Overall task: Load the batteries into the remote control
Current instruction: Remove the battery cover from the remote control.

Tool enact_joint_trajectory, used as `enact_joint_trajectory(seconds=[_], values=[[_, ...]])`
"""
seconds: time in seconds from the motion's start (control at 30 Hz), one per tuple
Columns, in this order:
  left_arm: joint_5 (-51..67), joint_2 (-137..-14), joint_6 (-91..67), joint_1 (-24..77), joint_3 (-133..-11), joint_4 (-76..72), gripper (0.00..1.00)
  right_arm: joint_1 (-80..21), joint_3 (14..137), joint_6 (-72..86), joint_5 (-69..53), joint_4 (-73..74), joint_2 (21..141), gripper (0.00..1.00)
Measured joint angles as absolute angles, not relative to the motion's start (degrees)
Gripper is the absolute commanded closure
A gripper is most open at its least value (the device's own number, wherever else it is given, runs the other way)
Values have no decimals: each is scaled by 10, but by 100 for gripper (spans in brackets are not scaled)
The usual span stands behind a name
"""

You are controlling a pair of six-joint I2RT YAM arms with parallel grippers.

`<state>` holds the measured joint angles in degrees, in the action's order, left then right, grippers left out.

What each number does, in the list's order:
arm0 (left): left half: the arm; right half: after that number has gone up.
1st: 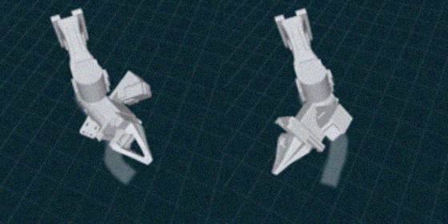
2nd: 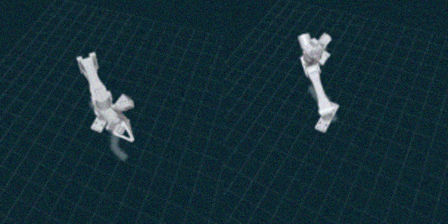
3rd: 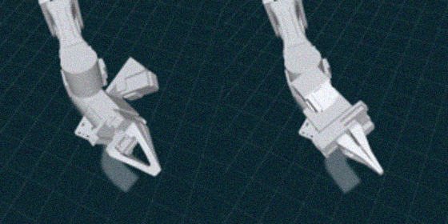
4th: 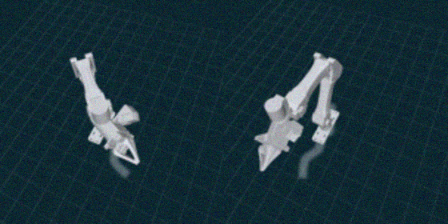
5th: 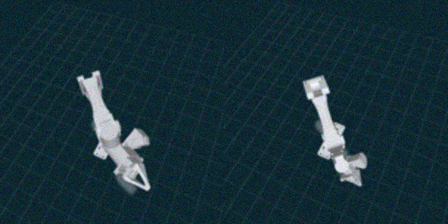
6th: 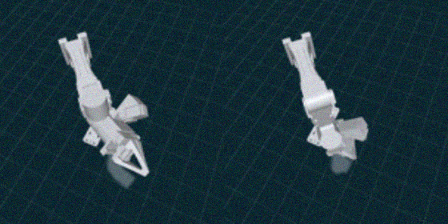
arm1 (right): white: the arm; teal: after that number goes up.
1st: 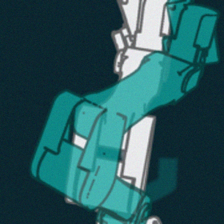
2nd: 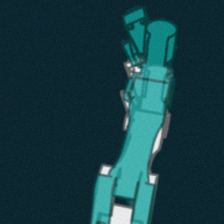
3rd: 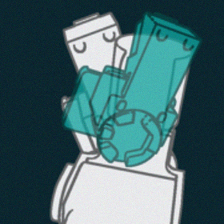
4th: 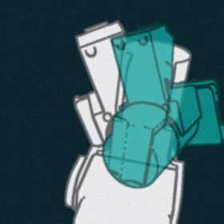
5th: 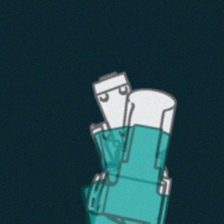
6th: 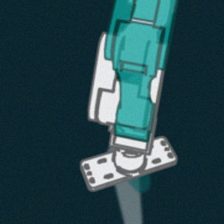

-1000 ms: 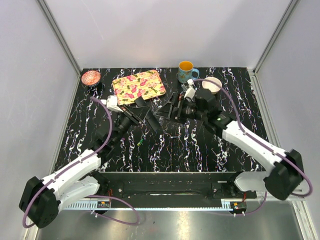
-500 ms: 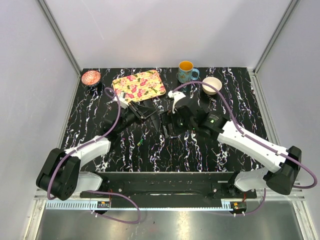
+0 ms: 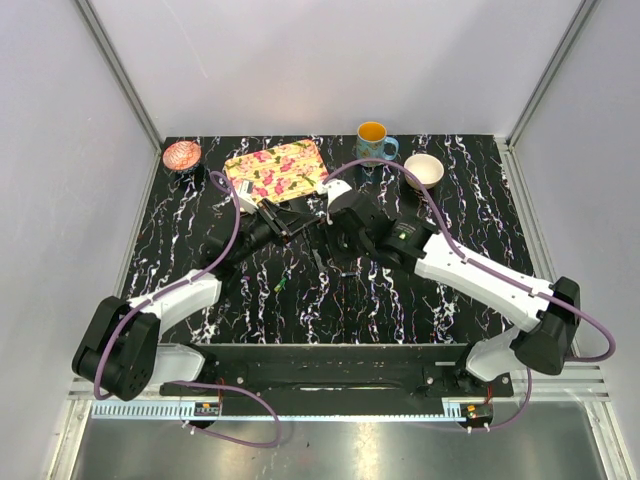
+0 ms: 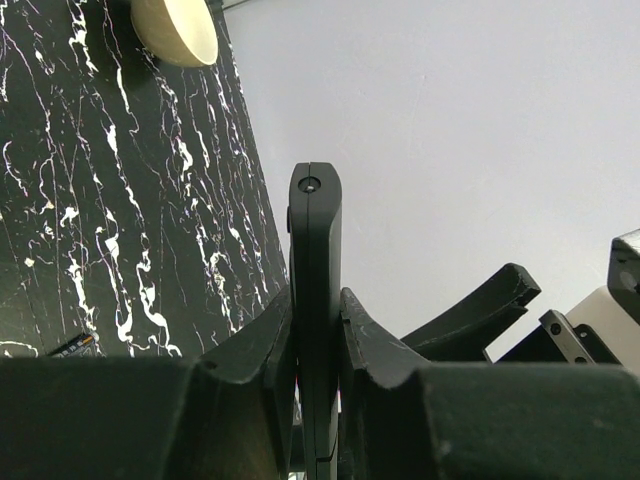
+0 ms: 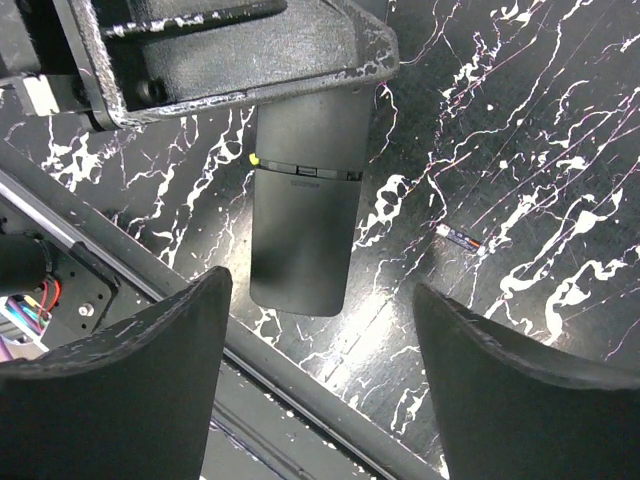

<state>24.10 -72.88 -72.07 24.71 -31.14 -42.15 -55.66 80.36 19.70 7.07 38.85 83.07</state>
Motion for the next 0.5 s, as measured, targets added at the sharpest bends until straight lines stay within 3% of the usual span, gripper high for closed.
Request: enact_joint_trajectory(seconds=[0.3, 0.5], values=[[243, -729, -721, 247, -311, -422, 100, -558, 804, 191, 69, 389, 853, 38], [243, -729, -721, 247, -311, -422, 100, -559, 804, 191, 66, 388, 853, 53]])
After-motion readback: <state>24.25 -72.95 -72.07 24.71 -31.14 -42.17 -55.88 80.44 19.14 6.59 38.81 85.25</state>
